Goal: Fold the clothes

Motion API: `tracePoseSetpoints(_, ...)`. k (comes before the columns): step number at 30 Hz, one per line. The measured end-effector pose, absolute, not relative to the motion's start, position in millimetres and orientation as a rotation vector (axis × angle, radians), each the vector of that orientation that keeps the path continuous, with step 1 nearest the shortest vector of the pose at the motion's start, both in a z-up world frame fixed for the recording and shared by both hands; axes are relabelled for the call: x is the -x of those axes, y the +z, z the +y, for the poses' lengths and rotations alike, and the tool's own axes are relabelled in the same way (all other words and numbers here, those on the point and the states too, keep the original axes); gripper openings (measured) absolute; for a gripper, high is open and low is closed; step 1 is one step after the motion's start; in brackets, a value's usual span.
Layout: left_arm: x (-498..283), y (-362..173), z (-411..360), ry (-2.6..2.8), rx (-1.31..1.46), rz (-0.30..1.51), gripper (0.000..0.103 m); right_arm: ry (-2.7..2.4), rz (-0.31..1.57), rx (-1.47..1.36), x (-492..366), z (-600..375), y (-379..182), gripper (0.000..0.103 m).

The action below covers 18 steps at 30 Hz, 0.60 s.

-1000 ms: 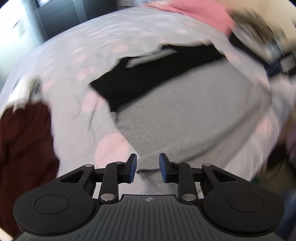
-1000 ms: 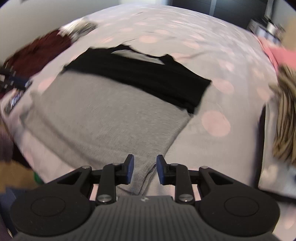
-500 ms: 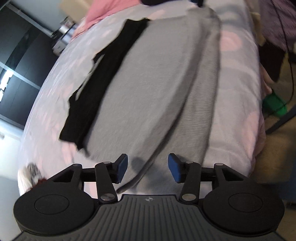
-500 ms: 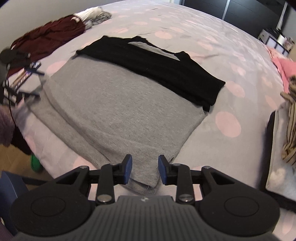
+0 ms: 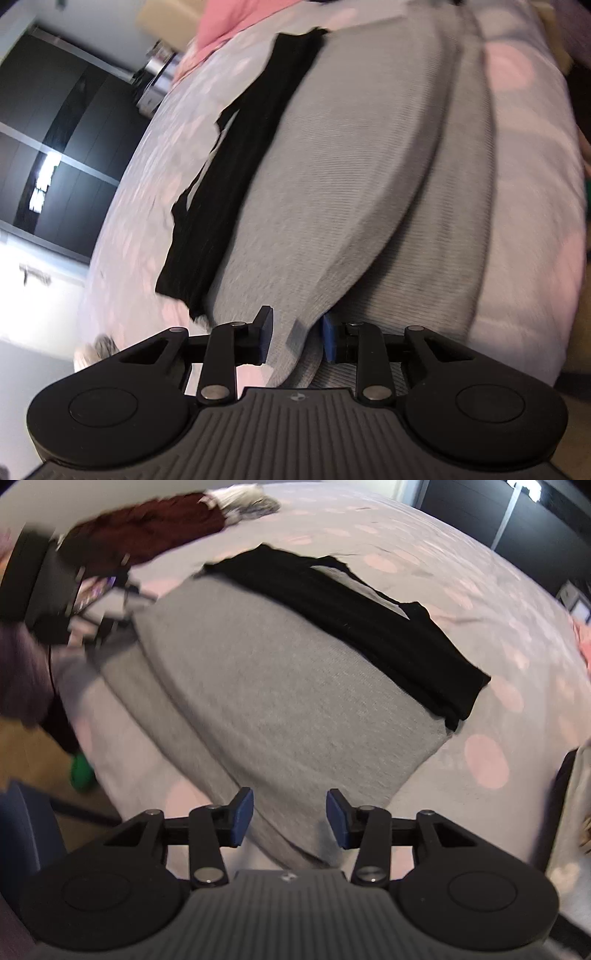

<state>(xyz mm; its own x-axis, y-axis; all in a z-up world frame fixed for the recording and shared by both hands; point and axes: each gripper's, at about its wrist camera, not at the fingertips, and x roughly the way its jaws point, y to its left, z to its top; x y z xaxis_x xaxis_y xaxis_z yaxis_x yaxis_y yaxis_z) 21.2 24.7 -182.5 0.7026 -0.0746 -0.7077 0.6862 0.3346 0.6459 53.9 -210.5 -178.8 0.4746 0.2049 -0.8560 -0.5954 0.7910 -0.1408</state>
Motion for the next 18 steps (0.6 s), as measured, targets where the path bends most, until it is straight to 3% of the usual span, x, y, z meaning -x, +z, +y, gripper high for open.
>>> tracePoseSetpoints(8,-28.7,-177.5,24.6,-0.534,-1.096,0.678,0.026,0.425,0.987,0.761,-40.4,-209.4,-199.2,0.048)
tracePoseSetpoints(18,-35.2,-175.4,25.8,-0.501,-1.054,0.712,0.026,0.317,0.925,0.765,-68.5,-203.0,-199.3,0.046)
